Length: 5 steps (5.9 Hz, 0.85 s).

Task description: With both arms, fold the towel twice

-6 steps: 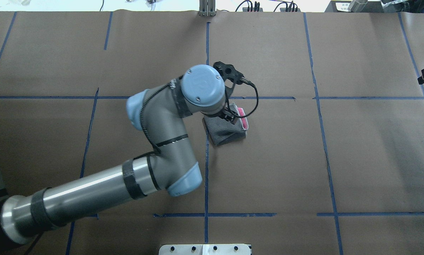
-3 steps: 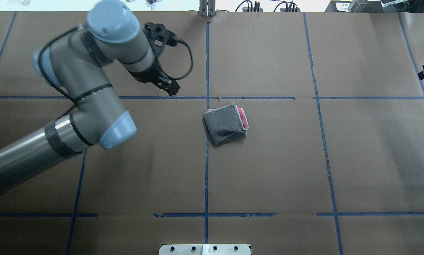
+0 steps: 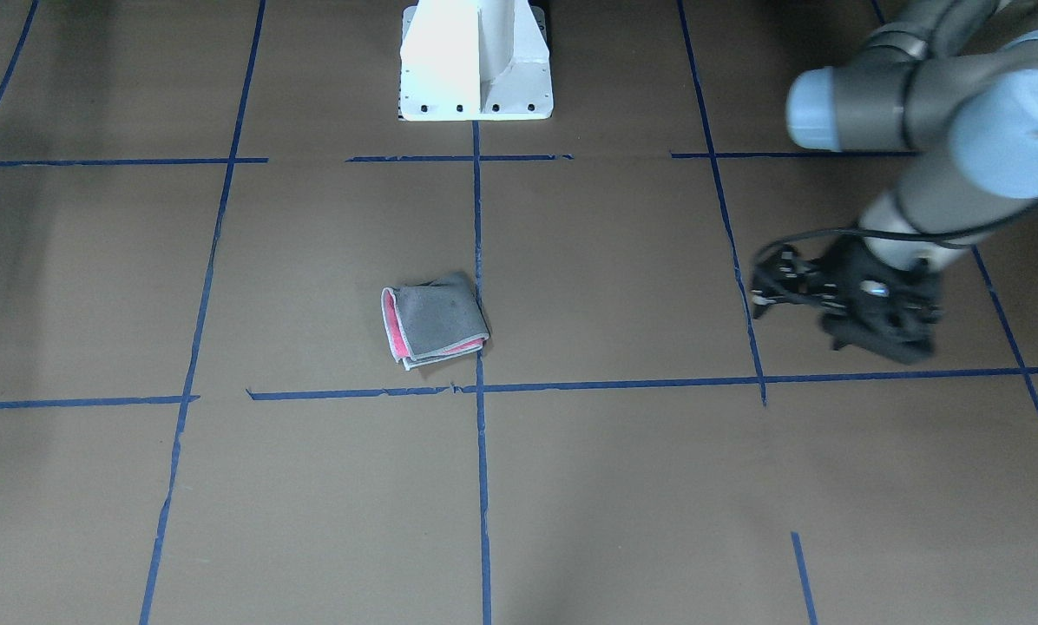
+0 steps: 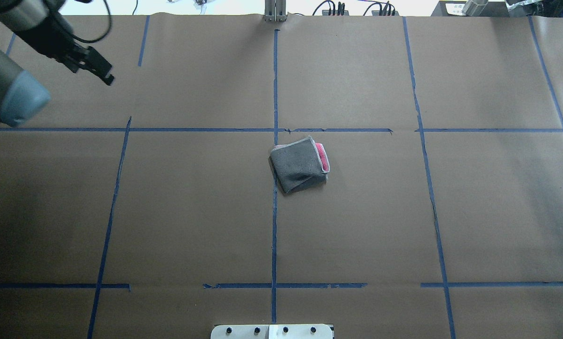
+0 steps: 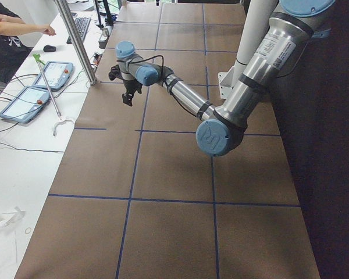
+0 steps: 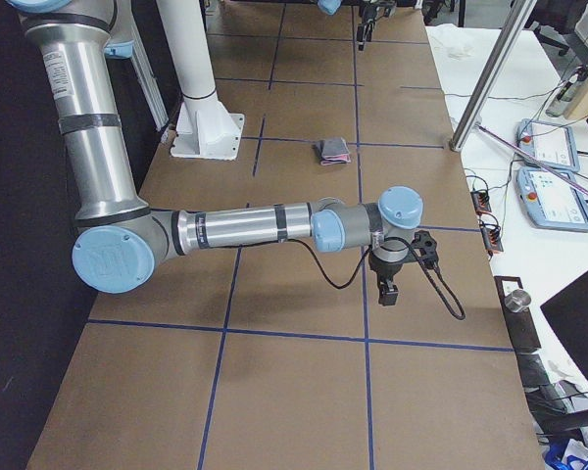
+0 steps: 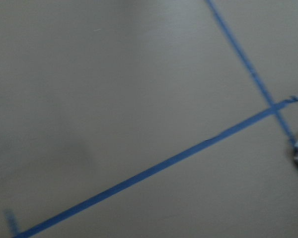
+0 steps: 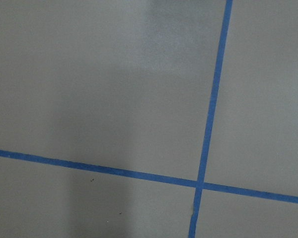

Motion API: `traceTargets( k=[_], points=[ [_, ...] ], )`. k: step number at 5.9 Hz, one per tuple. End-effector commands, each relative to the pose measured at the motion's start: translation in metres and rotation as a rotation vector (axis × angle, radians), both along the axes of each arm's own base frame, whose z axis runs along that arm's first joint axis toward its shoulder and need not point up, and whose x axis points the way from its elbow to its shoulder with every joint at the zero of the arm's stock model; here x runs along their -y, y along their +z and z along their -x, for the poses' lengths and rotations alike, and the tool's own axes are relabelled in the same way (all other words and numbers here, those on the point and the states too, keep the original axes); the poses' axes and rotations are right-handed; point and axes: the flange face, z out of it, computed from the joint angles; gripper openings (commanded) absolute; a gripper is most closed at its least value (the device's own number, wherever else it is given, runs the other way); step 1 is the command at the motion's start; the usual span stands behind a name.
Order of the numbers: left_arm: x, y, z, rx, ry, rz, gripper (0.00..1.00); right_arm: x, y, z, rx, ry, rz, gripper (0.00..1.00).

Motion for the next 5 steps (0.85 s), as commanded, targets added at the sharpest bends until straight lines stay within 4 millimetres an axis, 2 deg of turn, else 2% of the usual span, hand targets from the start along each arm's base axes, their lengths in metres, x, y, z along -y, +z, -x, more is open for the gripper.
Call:
traceTargets(
  k=[1, 2, 3, 4, 5],
  points=[
    [0.012, 0.103, 0.116, 0.041, 0.024, 0.043, 1.00, 0.000, 0.009, -0.028, 0.000, 0.029, 0.033, 1.00],
    [0.006, 0.168, 0.170, 0.070, 0.051, 0.041, 1.00, -0.005, 0.025, -0.037, 0.003, 0.025, 0.048, 1.00],
    [0.001, 0.199, 0.209, 0.079, 0.035, 0.050, 1.00, -0.010, 0.033, -0.040, 0.001, 0.017, 0.055, 1.00],
    [-0.015, 0.237, 0.243, 0.079, -0.007, 0.100, 1.00, -0.013, 0.039, -0.040, -0.001, 0.016, 0.099, 1.00],
    [-0.023, 0.263, 0.273, 0.079, 0.008, 0.077, 1.00, -0.013, 0.042, -0.039, -0.004, 0.013, 0.105, 1.00]
  ],
)
